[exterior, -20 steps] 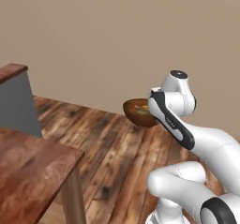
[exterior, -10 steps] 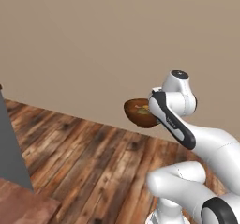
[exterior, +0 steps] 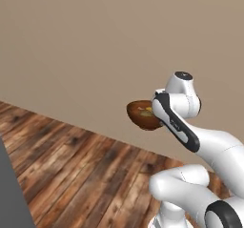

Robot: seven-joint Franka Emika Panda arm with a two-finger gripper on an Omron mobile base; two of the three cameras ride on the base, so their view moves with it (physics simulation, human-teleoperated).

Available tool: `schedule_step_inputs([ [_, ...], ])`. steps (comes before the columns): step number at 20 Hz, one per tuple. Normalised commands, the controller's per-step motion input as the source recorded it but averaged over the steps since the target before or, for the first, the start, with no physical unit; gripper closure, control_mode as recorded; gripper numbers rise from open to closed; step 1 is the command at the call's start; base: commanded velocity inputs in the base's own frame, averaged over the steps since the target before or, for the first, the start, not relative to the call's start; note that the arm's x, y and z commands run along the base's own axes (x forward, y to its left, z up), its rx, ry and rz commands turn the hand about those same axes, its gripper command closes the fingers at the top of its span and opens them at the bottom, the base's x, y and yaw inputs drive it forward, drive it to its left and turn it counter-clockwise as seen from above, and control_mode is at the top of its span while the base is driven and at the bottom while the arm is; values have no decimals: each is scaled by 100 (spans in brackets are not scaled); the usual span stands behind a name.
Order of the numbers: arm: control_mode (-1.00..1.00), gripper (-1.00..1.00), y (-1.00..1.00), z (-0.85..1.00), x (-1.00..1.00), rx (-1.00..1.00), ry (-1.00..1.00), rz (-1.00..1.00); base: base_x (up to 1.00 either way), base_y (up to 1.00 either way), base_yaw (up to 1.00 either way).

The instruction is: Pick the chicken drumstick and potato from their plates and place them in the bowl. Then put the bowl in the fridge.

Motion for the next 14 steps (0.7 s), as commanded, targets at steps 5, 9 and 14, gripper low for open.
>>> schedule_step_inputs([
  [5, 100, 100, 0, 0, 0, 0, 0, 0, 94, 0, 23],
  [9, 100, 100, 0, 0, 0, 0, 0, 0, 94, 0, 23],
  [14, 100, 100, 0, 0, 0, 0, 0, 0, 92, 0, 30],
])
